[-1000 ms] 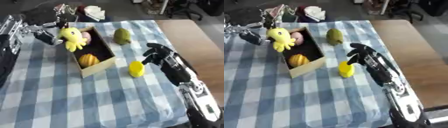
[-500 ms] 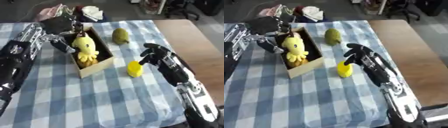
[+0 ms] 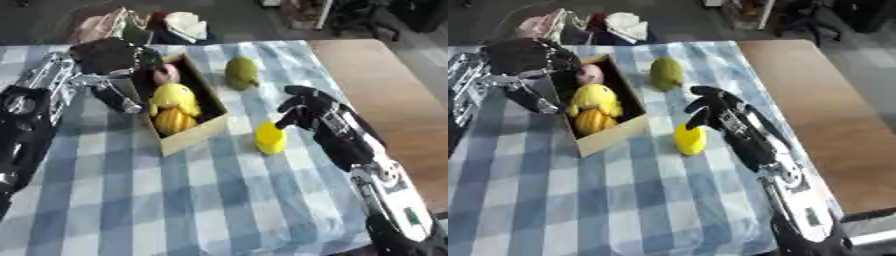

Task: Pick up objects on the table and place them in the box.

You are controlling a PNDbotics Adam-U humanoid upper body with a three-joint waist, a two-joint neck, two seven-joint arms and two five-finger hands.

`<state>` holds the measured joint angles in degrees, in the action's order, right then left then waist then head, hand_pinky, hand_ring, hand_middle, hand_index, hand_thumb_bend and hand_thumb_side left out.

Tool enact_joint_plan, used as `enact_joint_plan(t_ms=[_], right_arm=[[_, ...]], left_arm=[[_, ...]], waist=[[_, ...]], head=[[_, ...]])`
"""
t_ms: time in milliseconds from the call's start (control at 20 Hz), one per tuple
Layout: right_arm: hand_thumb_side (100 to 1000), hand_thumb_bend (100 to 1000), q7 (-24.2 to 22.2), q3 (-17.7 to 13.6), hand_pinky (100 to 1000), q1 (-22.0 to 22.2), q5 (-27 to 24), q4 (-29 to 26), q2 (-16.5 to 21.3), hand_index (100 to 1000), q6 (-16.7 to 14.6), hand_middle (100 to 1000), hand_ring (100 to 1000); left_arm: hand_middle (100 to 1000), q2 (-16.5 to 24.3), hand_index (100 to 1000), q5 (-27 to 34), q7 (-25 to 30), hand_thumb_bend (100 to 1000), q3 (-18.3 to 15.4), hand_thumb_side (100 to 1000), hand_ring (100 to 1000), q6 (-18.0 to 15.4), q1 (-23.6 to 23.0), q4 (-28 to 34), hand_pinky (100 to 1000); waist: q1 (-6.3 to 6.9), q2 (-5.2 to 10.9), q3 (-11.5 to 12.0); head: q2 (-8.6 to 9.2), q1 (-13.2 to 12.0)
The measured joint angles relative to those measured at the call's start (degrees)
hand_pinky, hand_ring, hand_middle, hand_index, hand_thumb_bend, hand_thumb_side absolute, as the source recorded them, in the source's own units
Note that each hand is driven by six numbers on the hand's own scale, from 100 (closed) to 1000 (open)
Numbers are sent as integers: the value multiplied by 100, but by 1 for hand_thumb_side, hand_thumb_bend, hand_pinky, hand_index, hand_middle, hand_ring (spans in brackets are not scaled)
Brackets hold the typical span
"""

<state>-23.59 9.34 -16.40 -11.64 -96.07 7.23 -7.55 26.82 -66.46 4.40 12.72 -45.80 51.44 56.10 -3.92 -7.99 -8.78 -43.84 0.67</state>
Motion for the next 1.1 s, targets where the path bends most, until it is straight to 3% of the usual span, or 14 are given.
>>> enact_joint_plan(t_ms=[150, 250, 450, 600, 750, 800, 850, 1000, 1100], right_arm=[[663, 100, 42, -27, 684, -285, 46, 86, 244, 862, -42, 639, 577], [631, 100, 97, -55, 685, -604, 105, 220, 463, 864, -96, 641, 577], [584, 100, 208, -88, 688, -1372, 276, 636, 845, 869, -221, 647, 580], [571, 100, 198, -82, 690, -2003, 451, 1125, 1038, 873, -298, 649, 581], [571, 100, 147, -79, 690, -2388, 615, 1634, 1121, 873, -413, 649, 581], [539, 100, 132, -78, 695, -2422, 652, 1757, 1128, 885, -460, 666, 589], [518, 100, 109, -75, 699, -2464, 692, 1872, 1157, 889, -483, 680, 598], [487, 100, -9, -79, 712, -2813, 888, 2241, 1319, 898, -400, 717, 627], [455, 100, -116, -81, 725, -3091, 1039, 2501, 1371, 907, -275, 747, 662]], left_arm=[[632, 288, 776, 1282, 285, 100, -26, 201, 582, 11, -376, 483, 739], [618, 514, 767, 2384, 584, 100, -69, 244, 567, 197, -680, 1016, 733], [592, 902, 749, 4559, 1188, 100, -358, 338, 541, 939, -1355, 2339, 721], [583, 1054, 746, 5798, 1377, 100, -704, 383, 533, 1534, -1955, 3267, 717], [583, 1107, 746, 6574, 1459, 100, -981, 383, 533, 2016, -2315, 3934, 717], [573, 1108, 741, 6732, 1483, 100, -1037, 466, 526, 2138, -2350, 4072, 710], [571, 1102, 740, 6852, 1489, 100, -1097, 481, 525, 2243, -2396, 4181, 709], [566, 955, 737, 7154, 1375, 100, -1366, 495, 522, 2480, -2756, 4465, 706], [562, 754, 734, 7335, 1266, 100, -1501, 494, 519, 2623, -3024, 4676, 705]], waist=[[0, 0, 77], [0, 0, 157], [0, 0, 335], [0, 0, 460], [0, 0, 496], [2, 0, 499], [2, 0, 545], [3, 0, 900], [8, -4, 1001]], head=[[0, 98], [0, 150], [0, 251], [0, 345], [0, 406], [0, 419], [0, 449], [0, 606], [3, 712]])
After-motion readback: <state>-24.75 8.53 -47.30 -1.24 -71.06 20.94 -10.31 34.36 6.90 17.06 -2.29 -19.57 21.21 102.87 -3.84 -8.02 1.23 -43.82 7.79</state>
